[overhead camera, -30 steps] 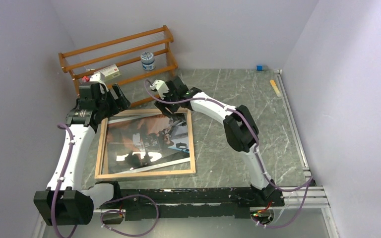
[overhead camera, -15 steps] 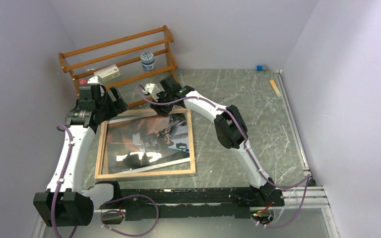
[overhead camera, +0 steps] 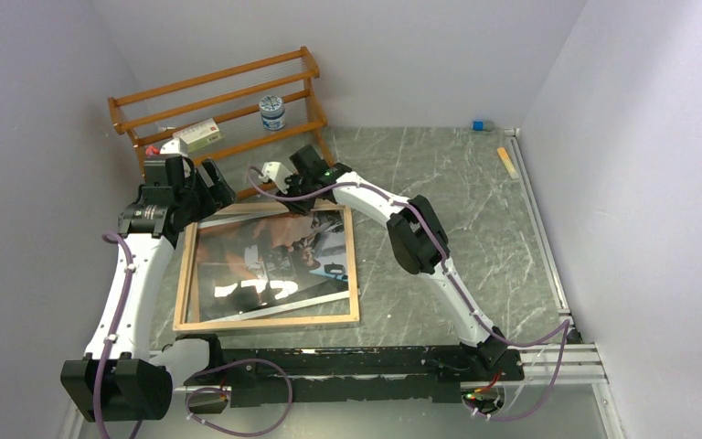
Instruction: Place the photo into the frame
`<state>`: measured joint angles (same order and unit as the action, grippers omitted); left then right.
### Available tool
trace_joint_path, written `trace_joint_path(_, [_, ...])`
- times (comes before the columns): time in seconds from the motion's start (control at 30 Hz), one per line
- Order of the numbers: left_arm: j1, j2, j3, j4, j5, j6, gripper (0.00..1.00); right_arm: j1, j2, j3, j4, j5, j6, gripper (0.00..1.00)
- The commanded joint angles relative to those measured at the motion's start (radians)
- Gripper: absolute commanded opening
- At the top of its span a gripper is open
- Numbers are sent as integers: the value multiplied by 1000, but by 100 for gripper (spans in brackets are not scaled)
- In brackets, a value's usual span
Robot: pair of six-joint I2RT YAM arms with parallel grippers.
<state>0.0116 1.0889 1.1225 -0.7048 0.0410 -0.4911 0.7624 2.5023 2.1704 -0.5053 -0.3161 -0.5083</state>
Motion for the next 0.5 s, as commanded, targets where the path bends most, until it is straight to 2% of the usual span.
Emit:
trace_joint_path(0.0, [-1,-23,41,16,23,9,88,9,-32,45,14,15,-42,30])
trace_joint_path(0.07, [-1,-21,44,13,25,11,88,10,-45,41,10,17,-56,20])
trace_joint_path(0.13, [-1,-20,44,13,25,13,88,10,-57,32,12,31,-66,0])
trace_joint_path(0.47, [-1,-37,45,16,16,17,88,23,-172,0,-8,81,-134,0])
